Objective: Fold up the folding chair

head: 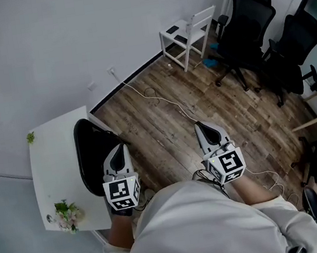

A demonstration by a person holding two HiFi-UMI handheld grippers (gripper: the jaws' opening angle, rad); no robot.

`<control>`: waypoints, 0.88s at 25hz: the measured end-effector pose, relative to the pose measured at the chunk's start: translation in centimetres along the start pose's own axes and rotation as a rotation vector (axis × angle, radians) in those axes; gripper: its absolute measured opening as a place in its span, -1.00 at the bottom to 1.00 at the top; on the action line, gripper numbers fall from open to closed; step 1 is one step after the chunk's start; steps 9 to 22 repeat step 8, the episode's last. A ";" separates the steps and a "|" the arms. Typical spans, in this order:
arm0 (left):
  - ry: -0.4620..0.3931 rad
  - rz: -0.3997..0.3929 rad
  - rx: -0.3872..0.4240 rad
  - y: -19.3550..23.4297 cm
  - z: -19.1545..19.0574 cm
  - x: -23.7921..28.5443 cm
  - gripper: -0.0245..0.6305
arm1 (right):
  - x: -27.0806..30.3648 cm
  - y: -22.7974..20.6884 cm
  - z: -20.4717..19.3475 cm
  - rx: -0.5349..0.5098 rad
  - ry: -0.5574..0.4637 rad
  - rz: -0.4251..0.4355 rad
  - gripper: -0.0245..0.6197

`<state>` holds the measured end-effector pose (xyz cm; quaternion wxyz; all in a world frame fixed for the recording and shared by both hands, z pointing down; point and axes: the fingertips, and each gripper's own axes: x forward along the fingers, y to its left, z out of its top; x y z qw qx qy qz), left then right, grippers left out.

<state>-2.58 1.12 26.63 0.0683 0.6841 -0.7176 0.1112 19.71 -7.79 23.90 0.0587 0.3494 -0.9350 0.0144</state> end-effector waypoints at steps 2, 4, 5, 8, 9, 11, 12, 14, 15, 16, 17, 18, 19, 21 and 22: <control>0.002 0.000 0.002 0.1 -0.2 0.0 -0.90 | 0.0 0.0 -0.2 0.001 0.002 -0.003 -0.89; 0.003 -0.001 0.003 0.1 -0.3 0.0 -0.90 | 0.1 0.0 -0.3 0.002 0.003 -0.006 -0.89; 0.004 -0.001 0.004 0.2 -0.3 0.0 -0.90 | 0.1 0.0 -0.4 0.002 0.003 -0.008 -0.89; 0.005 0.000 0.007 0.4 -0.2 0.0 -0.90 | 0.3 0.1 -0.2 0.000 0.003 -0.011 -0.89; 0.005 0.000 0.007 0.4 -0.2 0.0 -0.90 | 0.3 0.1 -0.2 0.000 0.003 -0.011 -0.89; 0.005 0.000 0.007 0.4 -0.2 0.0 -0.90 | 0.3 0.1 -0.2 0.000 0.003 -0.011 -0.89; 0.005 0.000 0.007 0.4 -0.2 0.0 -0.90 | 0.3 0.1 -0.2 0.000 0.003 -0.011 -0.89; 0.005 0.000 0.007 0.4 -0.2 0.0 -0.90 | 0.3 0.1 -0.2 0.000 0.003 -0.011 -0.89; 0.005 0.000 0.007 0.4 -0.2 0.0 -0.90 | 0.3 0.1 -0.2 0.000 0.003 -0.011 -0.89; 0.005 0.000 0.007 0.4 -0.2 0.0 -0.90 | 0.3 0.1 -0.2 0.000 0.003 -0.011 -0.89; 0.005 0.000 0.007 0.4 -0.2 0.0 -0.90 | 0.3 0.1 -0.2 0.000 0.003 -0.011 -0.89; 0.005 0.000 0.007 0.4 -0.2 0.0 -0.90 | 0.3 0.1 -0.2 0.000 0.003 -0.011 -0.89; 0.005 0.000 0.007 0.4 -0.2 0.0 -0.90 | 0.3 0.1 -0.2 0.000 0.003 -0.011 -0.89; 0.005 0.000 0.007 0.4 -0.2 0.0 -0.90 | 0.3 0.1 -0.2 0.000 0.003 -0.011 -0.89; 0.005 0.000 0.007 0.4 -0.2 0.0 -0.90 | 0.3 0.1 -0.2 0.000 0.003 -0.011 -0.89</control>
